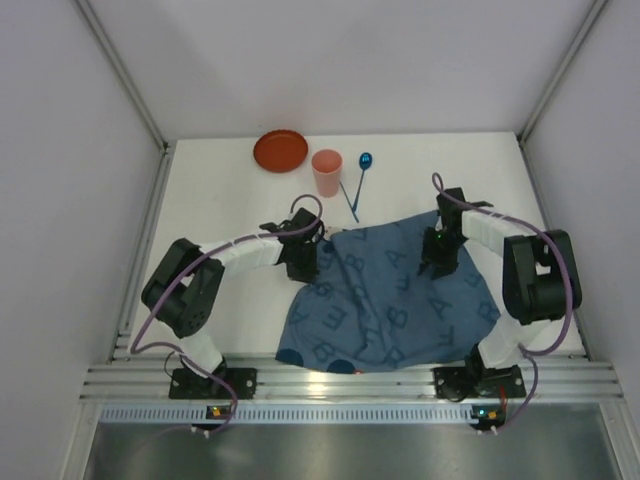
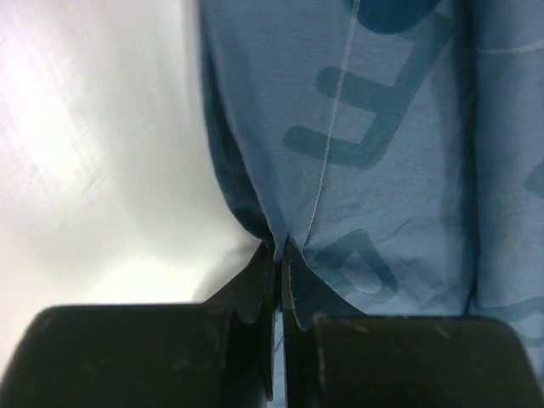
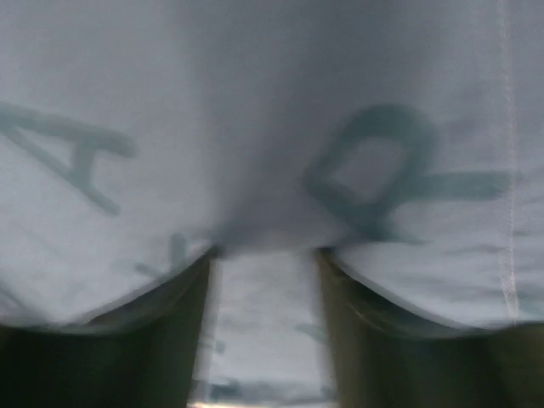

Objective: Set the dinner table for one person

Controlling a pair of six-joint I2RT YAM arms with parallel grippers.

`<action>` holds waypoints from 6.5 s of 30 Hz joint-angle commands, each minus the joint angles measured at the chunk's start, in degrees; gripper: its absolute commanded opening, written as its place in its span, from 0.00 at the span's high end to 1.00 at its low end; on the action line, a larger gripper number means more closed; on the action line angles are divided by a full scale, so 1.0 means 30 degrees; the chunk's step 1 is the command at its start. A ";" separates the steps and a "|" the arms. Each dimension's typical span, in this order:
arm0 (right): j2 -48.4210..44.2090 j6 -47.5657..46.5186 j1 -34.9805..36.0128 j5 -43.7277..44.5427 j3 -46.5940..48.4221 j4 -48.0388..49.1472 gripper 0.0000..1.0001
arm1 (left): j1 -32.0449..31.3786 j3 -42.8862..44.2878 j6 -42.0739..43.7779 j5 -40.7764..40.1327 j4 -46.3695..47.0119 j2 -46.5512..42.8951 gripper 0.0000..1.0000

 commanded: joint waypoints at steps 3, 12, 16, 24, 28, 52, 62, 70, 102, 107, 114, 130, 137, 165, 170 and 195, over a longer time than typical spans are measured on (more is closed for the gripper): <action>0.2995 -0.0251 -0.1061 -0.0780 0.1384 0.2157 0.89 | 0.0487 -0.1572 0.0004 -0.3109 -0.3848 -0.2802 1.00; 0.2736 0.0833 -0.2879 -0.0311 0.0506 0.1631 1.00 | 0.6051 -0.3011 0.1789 -0.3315 -0.4787 -0.6059 1.00; 0.2705 0.0658 -0.2879 -0.1157 0.0270 0.1981 1.00 | 0.7079 -0.1811 0.2552 -0.3696 -0.5140 -0.5242 1.00; 0.2794 0.0716 -0.1740 -0.2771 0.1354 0.1953 1.00 | 0.7753 0.0152 0.3108 -0.3990 -0.5051 -0.3366 1.00; 0.2501 0.0745 -0.1034 -0.3005 0.1880 0.1748 1.00 | 0.8221 0.1295 0.3460 -0.4690 -0.5432 -0.2340 1.00; 0.6329 0.3231 0.4123 -0.3913 2.0496 -0.1242 0.07 | 0.9337 0.2620 0.1645 0.0070 -0.8890 -0.9015 0.10; 1.4099 0.8417 0.4972 -0.1106 2.7282 -0.0044 0.12 | 0.8459 -0.0546 0.1439 0.1988 -0.9124 -1.2648 0.14; 1.6006 1.0003 0.5793 0.0918 2.7751 0.1512 0.25 | 0.8106 -0.1867 0.1058 0.1666 -0.9651 -1.4056 0.15; -0.1661 0.1331 0.0197 0.2881 0.4785 0.1598 1.00 | 0.5004 1.4179 0.0328 -0.0562 -0.7804 0.1993 0.18; -0.0930 0.1068 0.0226 0.3703 0.4373 0.2858 1.00 | 0.4064 1.9243 -0.0581 -0.0854 -0.8186 0.6182 0.19; -0.0810 0.1128 0.0636 0.4289 0.4284 0.3096 1.00 | 0.2920 2.2623 -0.1487 -0.3342 -0.7688 0.9846 0.21; -0.5055 0.0246 0.1106 0.4115 0.5369 -0.1238 0.25 | 0.2686 2.4617 -0.2252 -0.5103 -0.3180 1.4391 0.26; -0.7633 0.0774 0.1106 0.4406 0.3936 -0.2206 0.25 | 0.2220 2.6396 -0.0969 -0.5686 -0.3170 1.6318 0.34; -0.8076 0.1009 0.0696 0.3586 0.3259 -0.3145 0.27 | 0.3067 2.7606 0.3811 -0.9175 -0.9447 1.8522 0.82; -0.8603 0.0717 0.0549 0.3615 0.3054 -0.3292 0.27 | 0.3358 2.6992 0.4487 -0.9265 -0.8627 1.8142 1.00; -0.2427 -0.0310 0.0607 0.1510 1.2159 -0.2855 0.15 | 0.7051 1.8974 0.6917 -0.4843 -0.0248 0.3676 1.00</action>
